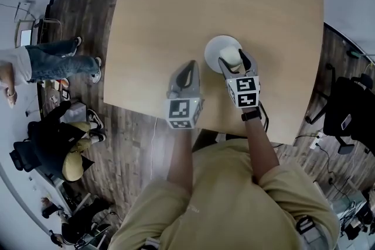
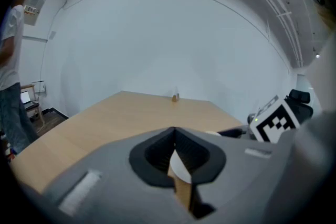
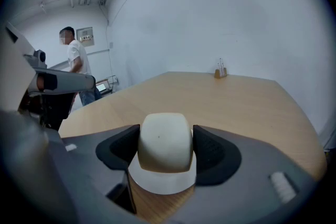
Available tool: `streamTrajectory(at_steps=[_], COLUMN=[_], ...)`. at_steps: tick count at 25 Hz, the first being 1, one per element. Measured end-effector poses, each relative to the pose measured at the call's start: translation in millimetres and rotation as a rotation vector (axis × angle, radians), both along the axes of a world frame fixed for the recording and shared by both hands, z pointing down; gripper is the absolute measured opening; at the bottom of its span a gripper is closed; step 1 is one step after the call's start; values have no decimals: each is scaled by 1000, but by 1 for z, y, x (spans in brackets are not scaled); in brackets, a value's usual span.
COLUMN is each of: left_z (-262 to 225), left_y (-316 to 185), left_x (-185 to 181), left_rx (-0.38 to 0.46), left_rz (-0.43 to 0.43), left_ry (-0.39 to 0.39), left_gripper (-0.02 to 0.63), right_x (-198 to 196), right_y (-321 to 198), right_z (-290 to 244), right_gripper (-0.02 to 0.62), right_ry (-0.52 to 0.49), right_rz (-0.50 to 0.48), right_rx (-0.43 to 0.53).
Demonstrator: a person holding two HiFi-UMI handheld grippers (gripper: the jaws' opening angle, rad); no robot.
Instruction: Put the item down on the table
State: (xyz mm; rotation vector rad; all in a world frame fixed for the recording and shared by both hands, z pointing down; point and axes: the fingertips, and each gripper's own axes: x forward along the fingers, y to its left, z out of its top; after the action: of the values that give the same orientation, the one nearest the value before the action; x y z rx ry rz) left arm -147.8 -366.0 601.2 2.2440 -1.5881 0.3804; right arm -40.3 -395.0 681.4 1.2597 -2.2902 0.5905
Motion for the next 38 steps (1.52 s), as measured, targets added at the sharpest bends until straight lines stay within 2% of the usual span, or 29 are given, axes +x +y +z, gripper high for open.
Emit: streamTrajectory(at_steps=[8,11,16,20,24,29,31,32,38], left_z=[33,37,28,9,-19,-63,-81,-90,-133], left_y=[3,7,12,18,23,30,32,32,53], left_x=[-10,-13,-17,-15,-12,-6,-3,-1,12], left_rx=[-69,-81,-66,-35,16,98,138,158,251], left_rz=[-17,-25,-36,-31,-15,19,32,39,97], left_ry=[13,17,37,48,53,59,63,64,58], left_gripper=[2,2,2,2,2,2,2,2,2], right_x=[-27,-31,-31,-27,-11,8,16,21,41], right_y=[-10,-12,-13,-6,0,26,36,39,66], right_z=[48,55,59,34,-13,-70,-93,-105,-170], right_gripper=[321,319,321,330,330,204,118,95,32], right_ry=[80,77,143,117,56,-3,-43,-59,-87], right_rz=[-75,-77,-57,-35,42,84,115,131,213], right_rx=[-56,-57,-55,-16,49,116,145,166,316])
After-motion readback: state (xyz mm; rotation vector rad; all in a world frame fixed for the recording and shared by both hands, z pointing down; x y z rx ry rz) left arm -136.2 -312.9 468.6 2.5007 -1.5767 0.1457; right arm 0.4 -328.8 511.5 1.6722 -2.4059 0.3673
